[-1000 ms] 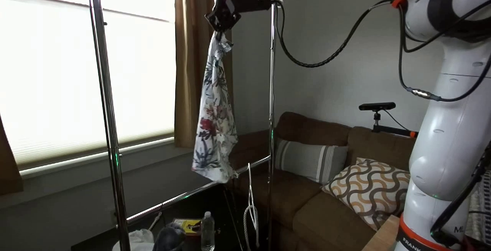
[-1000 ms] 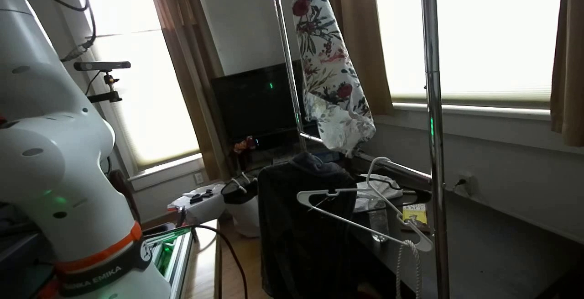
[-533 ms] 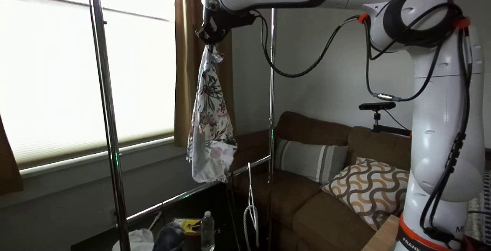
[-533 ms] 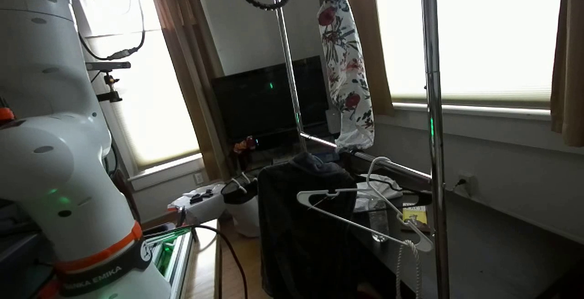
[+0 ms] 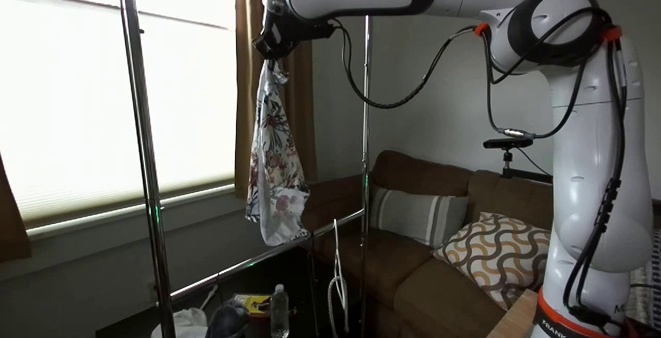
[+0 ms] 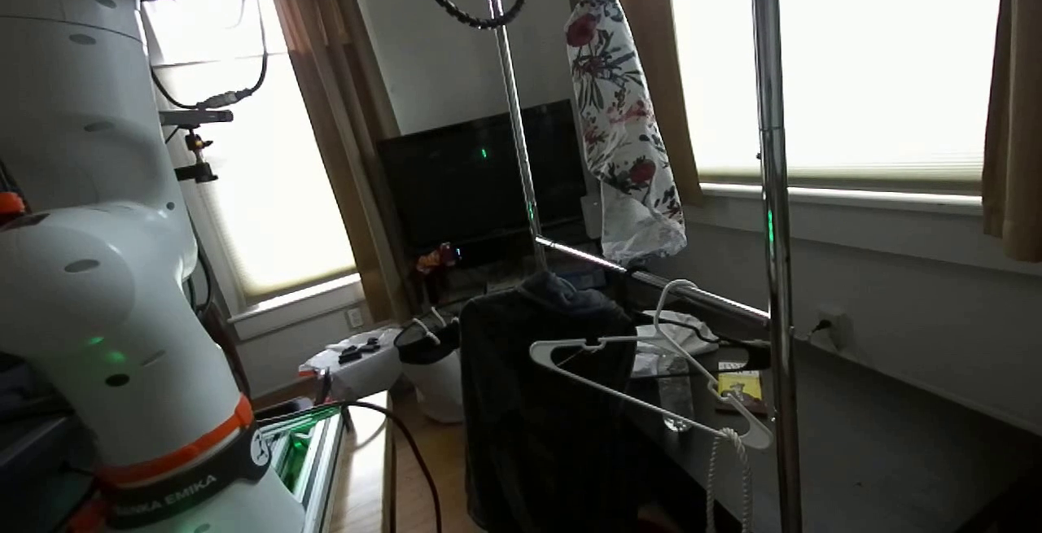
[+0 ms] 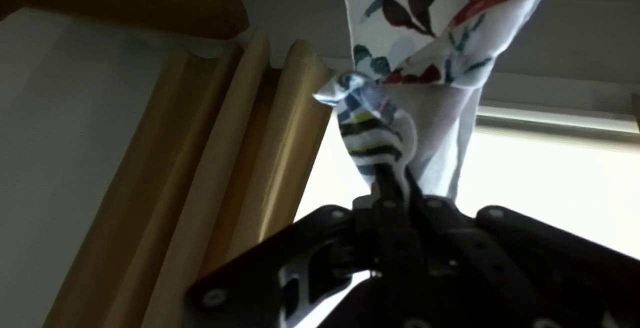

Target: Pull the floral white cloth downwards and hang it on the bottom rail

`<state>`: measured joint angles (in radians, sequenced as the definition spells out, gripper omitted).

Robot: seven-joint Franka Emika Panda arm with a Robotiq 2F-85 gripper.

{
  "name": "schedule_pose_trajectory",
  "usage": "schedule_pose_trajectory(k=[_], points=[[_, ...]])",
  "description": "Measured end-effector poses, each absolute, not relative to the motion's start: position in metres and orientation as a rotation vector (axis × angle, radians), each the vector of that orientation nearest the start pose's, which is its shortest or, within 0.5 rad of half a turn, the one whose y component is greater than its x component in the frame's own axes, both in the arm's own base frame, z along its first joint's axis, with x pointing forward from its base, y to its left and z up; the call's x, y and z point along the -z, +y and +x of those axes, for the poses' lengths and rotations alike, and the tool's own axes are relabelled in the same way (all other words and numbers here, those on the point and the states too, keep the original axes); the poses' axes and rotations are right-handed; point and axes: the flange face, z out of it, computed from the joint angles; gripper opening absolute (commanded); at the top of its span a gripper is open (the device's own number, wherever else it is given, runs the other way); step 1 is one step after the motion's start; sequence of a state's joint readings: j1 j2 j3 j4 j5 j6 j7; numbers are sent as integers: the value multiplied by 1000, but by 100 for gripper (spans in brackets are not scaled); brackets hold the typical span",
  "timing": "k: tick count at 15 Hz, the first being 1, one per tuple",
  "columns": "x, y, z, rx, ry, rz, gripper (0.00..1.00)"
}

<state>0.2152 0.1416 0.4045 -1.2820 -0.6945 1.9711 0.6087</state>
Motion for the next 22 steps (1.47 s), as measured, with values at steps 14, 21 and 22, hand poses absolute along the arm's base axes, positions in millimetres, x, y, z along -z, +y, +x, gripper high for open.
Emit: schedule_pose_trajectory(k=[14,21,22], points=[[-693,339,520,975,-236,-3138,1],[-599,352,479,388,-310,-3194,3],[-600,352,480,393,-307,-3192,3]])
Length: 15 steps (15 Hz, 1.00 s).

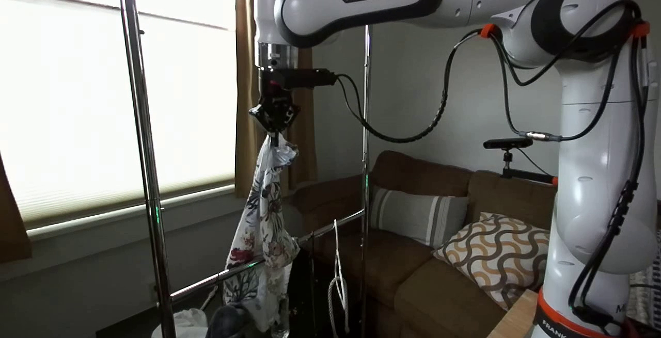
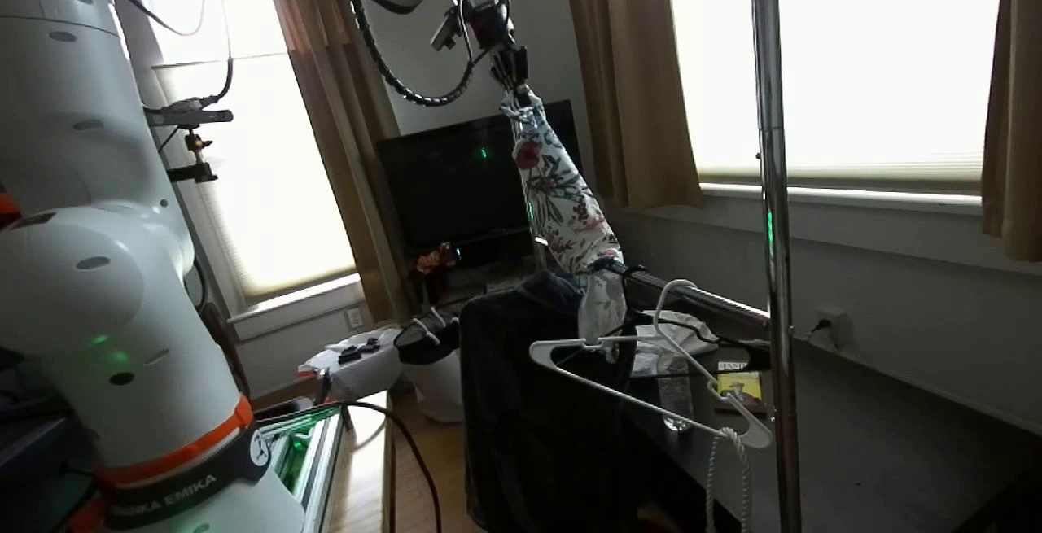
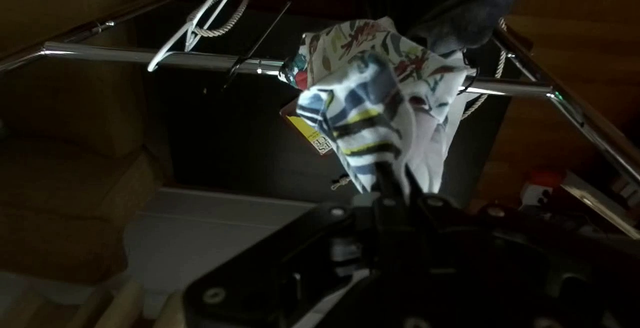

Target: Pull the floral white cloth downwards and hang it on the bottom rail

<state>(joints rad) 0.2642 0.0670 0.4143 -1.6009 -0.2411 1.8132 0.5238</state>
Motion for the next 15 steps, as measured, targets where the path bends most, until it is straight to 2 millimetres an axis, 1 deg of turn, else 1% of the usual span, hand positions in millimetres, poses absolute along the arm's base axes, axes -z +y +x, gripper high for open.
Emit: schedule_pose_trajectory(k=[1,3,5,6,7,10,12,15], points=[[-602,352,482,399,-305,-3188,1],[-605,352,482,407,-301,-3184,1],[-598,355,484,385,-307,-3185,1],[-588,359,485,348,-316,-3183,1],[-573,365,485,286,-331,-3182,1],[-516,381,482,50,-396,-3154,1],[-485,383,474,-104,-406,-3133,1],[-450,379,458,-323,-413,-3102,1]])
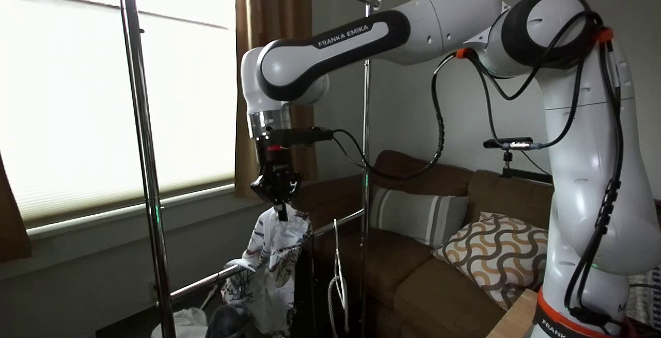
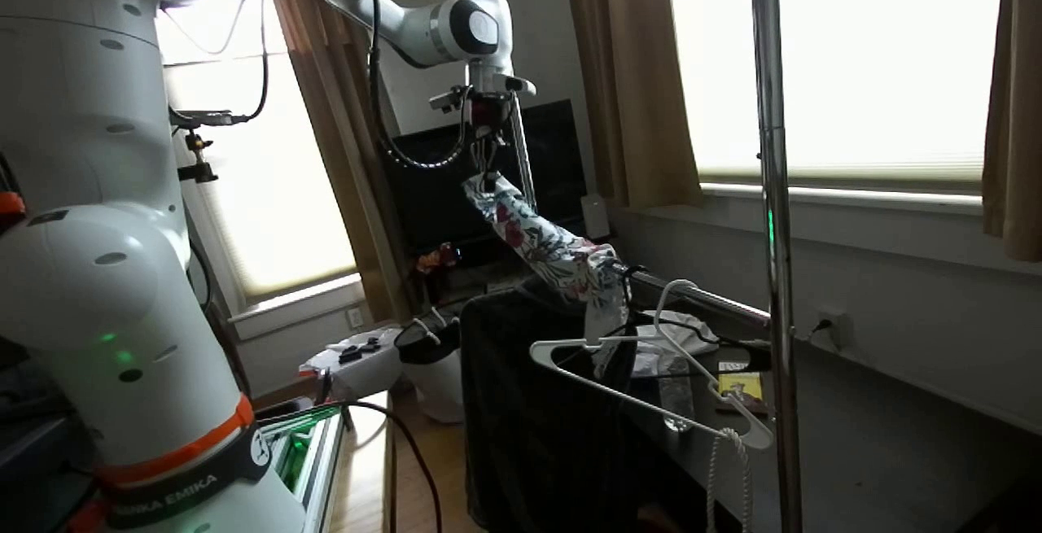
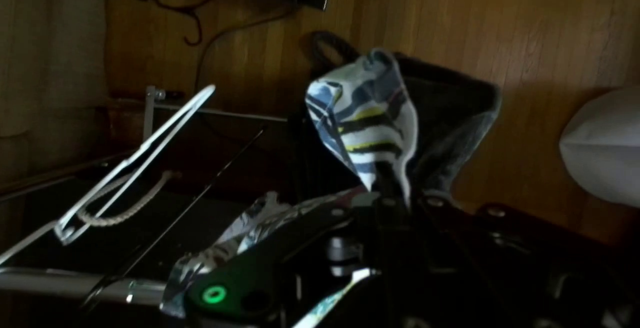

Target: Pull the floral white cloth downwards and hang it on the bottom rail

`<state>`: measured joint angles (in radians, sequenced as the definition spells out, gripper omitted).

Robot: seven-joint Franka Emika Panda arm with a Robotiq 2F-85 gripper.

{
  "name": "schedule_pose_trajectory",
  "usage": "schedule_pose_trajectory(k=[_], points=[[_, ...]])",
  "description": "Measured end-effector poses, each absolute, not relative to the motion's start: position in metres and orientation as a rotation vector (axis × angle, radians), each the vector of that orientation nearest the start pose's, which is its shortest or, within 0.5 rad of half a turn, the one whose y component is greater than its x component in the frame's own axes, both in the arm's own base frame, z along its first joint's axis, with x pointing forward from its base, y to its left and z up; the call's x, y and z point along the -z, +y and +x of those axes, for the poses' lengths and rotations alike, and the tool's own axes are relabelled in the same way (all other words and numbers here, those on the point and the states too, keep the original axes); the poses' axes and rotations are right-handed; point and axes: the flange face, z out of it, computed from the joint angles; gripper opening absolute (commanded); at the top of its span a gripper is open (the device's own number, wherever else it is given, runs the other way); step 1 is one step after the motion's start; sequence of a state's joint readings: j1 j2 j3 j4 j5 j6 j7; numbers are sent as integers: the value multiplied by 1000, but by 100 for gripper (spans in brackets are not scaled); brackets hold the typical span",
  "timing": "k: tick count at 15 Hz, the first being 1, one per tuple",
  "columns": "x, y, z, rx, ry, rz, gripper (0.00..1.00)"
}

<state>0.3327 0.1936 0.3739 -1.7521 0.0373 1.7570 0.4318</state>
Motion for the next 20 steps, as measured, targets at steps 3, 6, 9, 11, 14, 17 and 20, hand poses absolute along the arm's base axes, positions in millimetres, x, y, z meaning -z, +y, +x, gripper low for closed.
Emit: schedule_pose_trajectory(k=[3,6,9,11,14,17,20], points=[[-419,380,439,-541,-468,-3012,1],[-394,378,426,-691,-479,-2945,28],[-379,373,421,-796,-466,-2925,42],[-378,367,424,-815,-453,-2928,57],[-389,360,432,-781,-426,-2939,79],[-422,352,449,-601,-312,-2966,99],[-460,335,461,-427,-130,-2976,98]])
